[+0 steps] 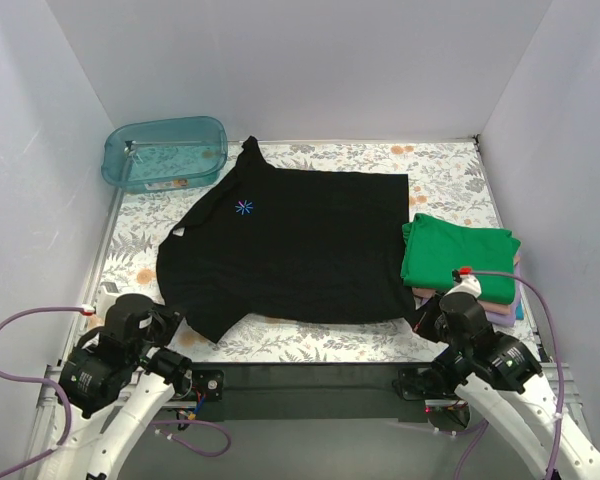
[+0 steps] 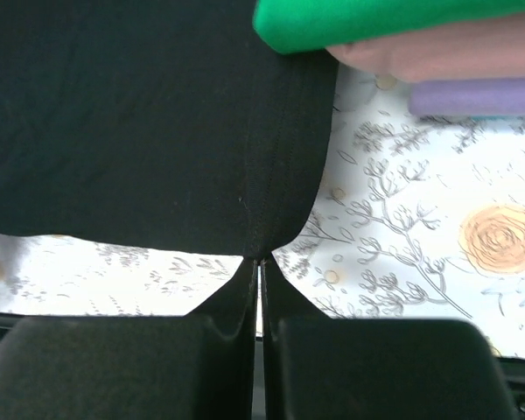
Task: Fold and stack the t-shirts
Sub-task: Fold the tshirt
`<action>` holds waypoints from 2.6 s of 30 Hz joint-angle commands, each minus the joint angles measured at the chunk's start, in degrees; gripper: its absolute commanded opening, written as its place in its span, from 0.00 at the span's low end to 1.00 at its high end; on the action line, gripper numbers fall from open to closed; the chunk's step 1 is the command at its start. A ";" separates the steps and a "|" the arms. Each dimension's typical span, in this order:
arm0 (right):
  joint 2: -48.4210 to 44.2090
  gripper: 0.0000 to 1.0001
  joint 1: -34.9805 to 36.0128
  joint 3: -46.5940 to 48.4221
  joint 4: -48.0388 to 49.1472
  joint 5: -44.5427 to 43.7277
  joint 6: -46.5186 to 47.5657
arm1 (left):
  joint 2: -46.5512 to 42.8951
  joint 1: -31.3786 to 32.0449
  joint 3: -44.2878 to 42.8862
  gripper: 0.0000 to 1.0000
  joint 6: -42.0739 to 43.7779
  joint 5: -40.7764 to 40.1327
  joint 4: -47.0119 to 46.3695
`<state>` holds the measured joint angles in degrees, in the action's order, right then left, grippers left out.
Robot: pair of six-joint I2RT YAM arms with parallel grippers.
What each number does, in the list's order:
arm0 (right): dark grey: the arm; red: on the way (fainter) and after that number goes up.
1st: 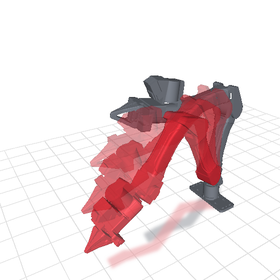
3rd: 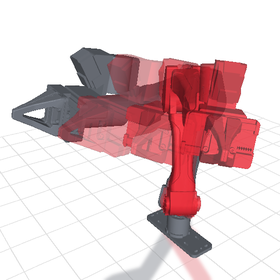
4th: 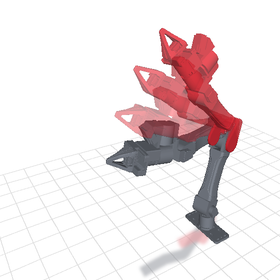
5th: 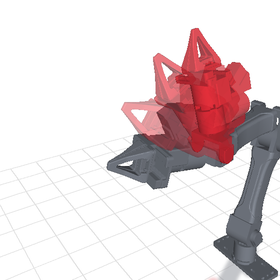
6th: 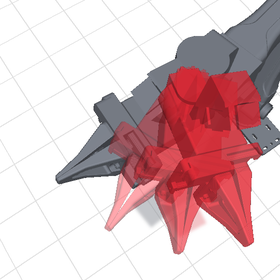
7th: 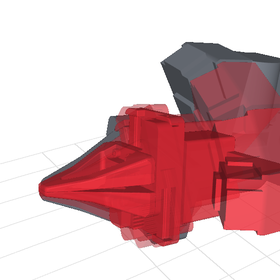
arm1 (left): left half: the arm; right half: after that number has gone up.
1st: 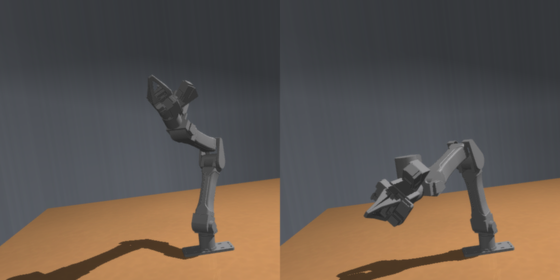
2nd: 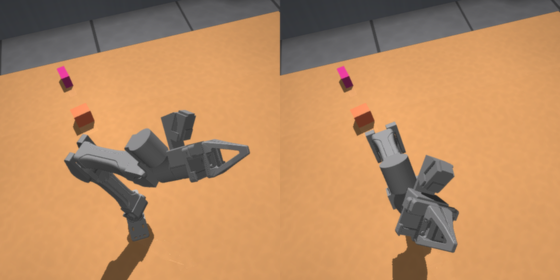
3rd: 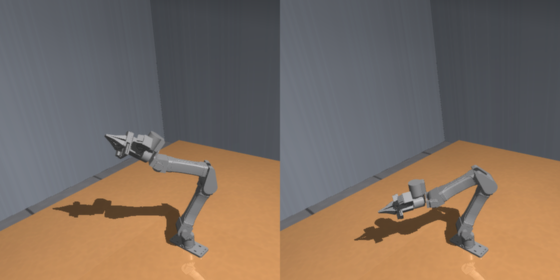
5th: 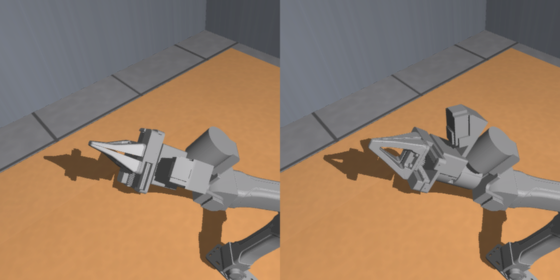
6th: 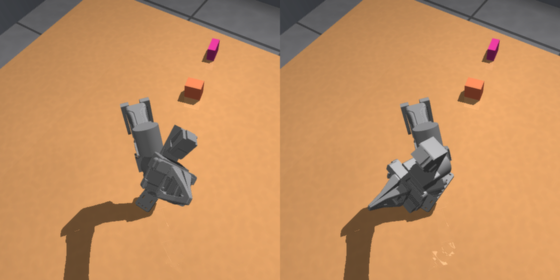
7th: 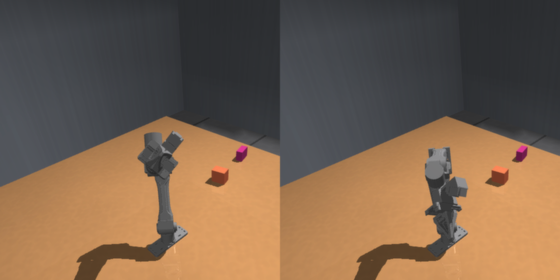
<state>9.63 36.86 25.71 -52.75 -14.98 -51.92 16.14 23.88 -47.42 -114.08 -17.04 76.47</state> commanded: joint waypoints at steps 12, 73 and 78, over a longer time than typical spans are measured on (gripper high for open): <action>10.32 0.01 0.32 2.76 2.12 -4.00 2.34 | 10.48 0.29 3.65 0.00 -0.36 -4.31 -13.43; 67.10 0.28 -21.04 23.33 40.89 0.47 29.07 | 82.82 -12.37 -21.57 0.79 33.75 -5.02 -72.00; 62.46 0.65 -20.95 22.72 40.89 6.36 30.65 | 74.60 -12.37 -18.43 0.84 33.14 1.30 -67.78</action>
<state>75.92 16.12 46.72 -13.98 -11.77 -22.83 98.45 11.77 -67.40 -81.38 -18.92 4.75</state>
